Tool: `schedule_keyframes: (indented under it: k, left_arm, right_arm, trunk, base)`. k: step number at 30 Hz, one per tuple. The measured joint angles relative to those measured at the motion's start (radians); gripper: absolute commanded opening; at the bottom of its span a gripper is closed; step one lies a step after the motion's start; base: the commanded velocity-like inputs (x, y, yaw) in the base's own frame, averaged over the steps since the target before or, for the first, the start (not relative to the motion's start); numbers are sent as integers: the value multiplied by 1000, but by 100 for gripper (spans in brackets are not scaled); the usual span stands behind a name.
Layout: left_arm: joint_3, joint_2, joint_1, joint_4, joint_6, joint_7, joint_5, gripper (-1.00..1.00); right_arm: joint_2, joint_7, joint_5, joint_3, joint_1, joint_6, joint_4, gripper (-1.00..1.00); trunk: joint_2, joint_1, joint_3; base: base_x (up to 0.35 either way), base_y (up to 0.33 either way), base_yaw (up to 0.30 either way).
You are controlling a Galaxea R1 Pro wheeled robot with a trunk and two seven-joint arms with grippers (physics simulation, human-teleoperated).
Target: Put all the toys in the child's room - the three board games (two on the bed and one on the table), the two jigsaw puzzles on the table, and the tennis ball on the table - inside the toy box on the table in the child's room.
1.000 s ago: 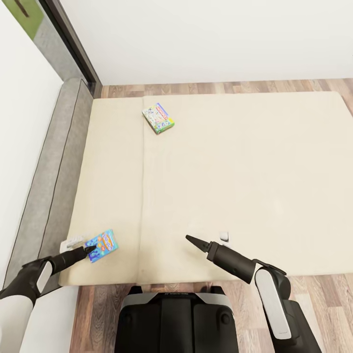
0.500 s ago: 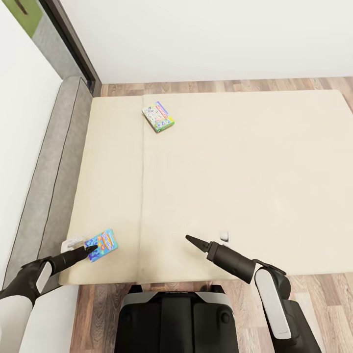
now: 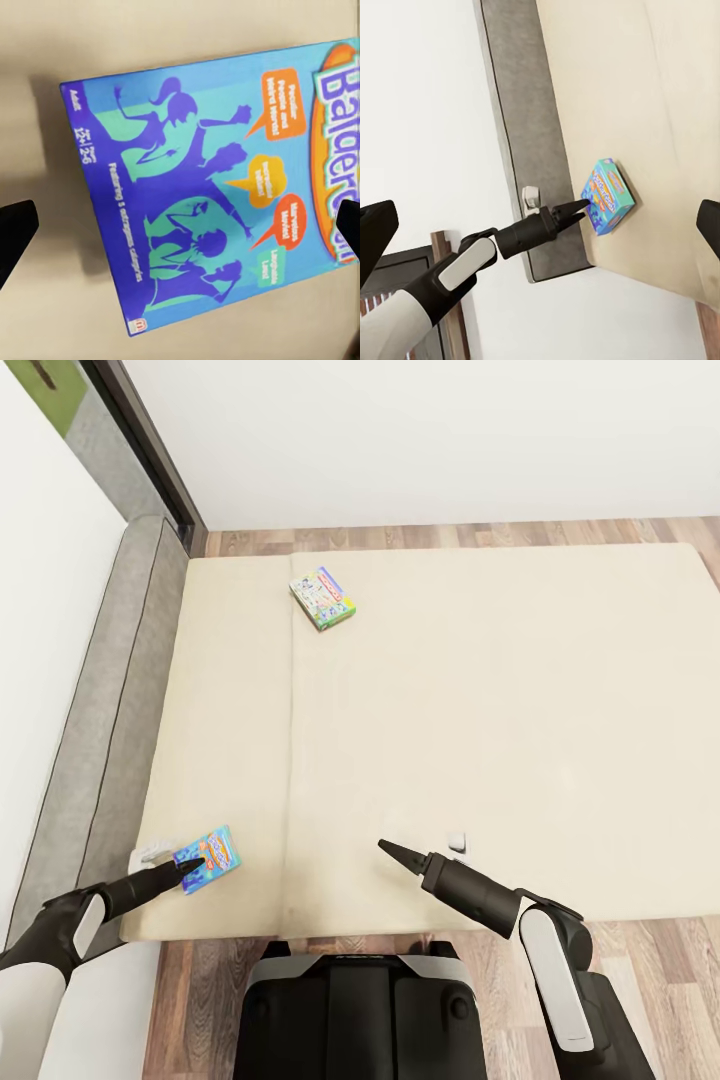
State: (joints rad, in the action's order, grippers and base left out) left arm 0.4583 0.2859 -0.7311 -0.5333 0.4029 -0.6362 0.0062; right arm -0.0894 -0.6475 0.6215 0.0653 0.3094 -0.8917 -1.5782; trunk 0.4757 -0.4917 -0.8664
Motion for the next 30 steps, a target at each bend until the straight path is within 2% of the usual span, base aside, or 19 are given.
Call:
schedule_keyframes:
  k: [13, 30]
  left_arm:
    - [0, 1, 0, 1, -1, -20, 1, 100]
    - [2, 0, 0, 1, -1, -20, 1, 100]
  right_arm:
    - [0, 0, 0, 0, 0, 0, 0, 100]
    - [0, 0, 0, 0, 0, 0, 0, 100]
  trunk:
    - [0, 0, -4]
    - [0, 0, -21]
  base:
    - [0, 0, 0]
    - [0, 0, 0]
